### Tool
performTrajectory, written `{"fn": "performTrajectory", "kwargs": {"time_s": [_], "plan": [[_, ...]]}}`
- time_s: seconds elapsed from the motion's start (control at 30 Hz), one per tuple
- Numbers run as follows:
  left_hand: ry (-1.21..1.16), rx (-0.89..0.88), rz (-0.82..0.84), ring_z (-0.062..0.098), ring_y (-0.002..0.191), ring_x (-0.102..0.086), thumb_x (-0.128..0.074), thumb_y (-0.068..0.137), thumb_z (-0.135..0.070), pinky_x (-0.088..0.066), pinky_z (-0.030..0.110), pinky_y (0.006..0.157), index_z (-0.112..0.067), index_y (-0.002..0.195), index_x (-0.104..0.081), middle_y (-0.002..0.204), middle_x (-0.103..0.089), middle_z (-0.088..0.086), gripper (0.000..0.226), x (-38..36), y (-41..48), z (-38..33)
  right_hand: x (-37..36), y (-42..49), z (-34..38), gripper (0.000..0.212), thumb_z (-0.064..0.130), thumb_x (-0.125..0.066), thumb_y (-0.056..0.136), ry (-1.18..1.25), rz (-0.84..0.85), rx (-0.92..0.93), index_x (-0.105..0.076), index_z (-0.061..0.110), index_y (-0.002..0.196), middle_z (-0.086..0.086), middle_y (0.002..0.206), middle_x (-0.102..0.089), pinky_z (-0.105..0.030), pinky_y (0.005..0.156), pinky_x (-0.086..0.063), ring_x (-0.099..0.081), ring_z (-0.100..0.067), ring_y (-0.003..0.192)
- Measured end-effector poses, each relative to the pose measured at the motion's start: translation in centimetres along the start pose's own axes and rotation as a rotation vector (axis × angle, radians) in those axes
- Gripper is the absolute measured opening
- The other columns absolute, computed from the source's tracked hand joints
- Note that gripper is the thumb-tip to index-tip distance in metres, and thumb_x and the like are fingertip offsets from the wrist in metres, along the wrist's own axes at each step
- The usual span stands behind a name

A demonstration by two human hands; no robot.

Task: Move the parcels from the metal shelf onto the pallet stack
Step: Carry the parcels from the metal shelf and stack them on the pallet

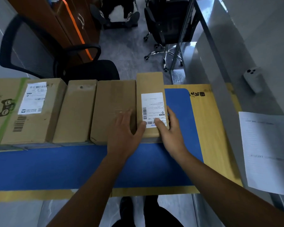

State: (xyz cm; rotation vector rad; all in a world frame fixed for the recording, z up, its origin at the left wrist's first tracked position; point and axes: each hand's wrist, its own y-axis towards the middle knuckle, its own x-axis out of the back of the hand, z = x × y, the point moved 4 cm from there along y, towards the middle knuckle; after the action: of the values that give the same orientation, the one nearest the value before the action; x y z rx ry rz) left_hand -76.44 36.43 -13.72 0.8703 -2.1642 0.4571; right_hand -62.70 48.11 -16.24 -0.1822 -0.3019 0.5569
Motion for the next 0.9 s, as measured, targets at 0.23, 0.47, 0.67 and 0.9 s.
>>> {"fn": "performTrajectory", "kwargs": {"time_s": [0.23,0.47,0.67,0.9], "plan": [[-0.011,0.008,0.063,0.023,0.143,-0.041,-0.056,0.097,-0.062,-0.032,0.037,0.115,-0.018,0.153,-0.045,0.156,-0.046,0.003,0.071,-0.1,0.2,0.3,0.6,-0.6,0.5,0.066,0.045,-0.062,0.103,-0.069,0.069,-0.024,-0.032,0.041,0.162,0.015,0.155,-0.051,-0.044,0.119,-0.041,-0.05,-0.008,0.141],[-0.14,-0.143,0.09,0.026,0.127,-0.052,-0.068,0.097,-0.043,-0.041,0.037,0.103,-0.009,0.134,-0.059,0.129,-0.058,0.0,0.051,1.7,-0.9,-0.9,3.4,-5.1,2.2,0.072,0.063,-0.054,0.101,-0.049,-0.076,-0.081,-0.026,0.042,0.165,0.011,0.17,-0.032,-0.047,0.126,-0.03,-0.034,-0.011,0.154],[-0.258,-0.316,0.17,0.022,0.138,-0.048,-0.066,0.098,-0.042,-0.037,0.042,0.117,-0.013,0.142,-0.056,0.144,-0.055,0.004,0.054,2.0,-5.5,-2.7,5.8,-13.0,0.6,0.066,0.055,-0.054,0.104,-0.072,-0.268,-0.087,-0.034,0.032,0.163,0.008,0.168,-0.037,-0.042,0.127,-0.03,-0.037,-0.009,0.152],[-0.329,-0.398,0.48,0.015,0.15,-0.035,-0.06,0.098,-0.054,-0.033,0.035,0.119,-0.024,0.151,-0.049,0.159,-0.043,-0.003,0.062,-3.5,-15.1,-5.0,9.1,-27.6,-3.5,0.065,0.055,-0.056,0.103,-0.098,-0.555,-0.18,-0.039,0.031,0.161,0.007,0.165,-0.042,-0.04,0.125,-0.033,-0.043,-0.01,0.148]]}}
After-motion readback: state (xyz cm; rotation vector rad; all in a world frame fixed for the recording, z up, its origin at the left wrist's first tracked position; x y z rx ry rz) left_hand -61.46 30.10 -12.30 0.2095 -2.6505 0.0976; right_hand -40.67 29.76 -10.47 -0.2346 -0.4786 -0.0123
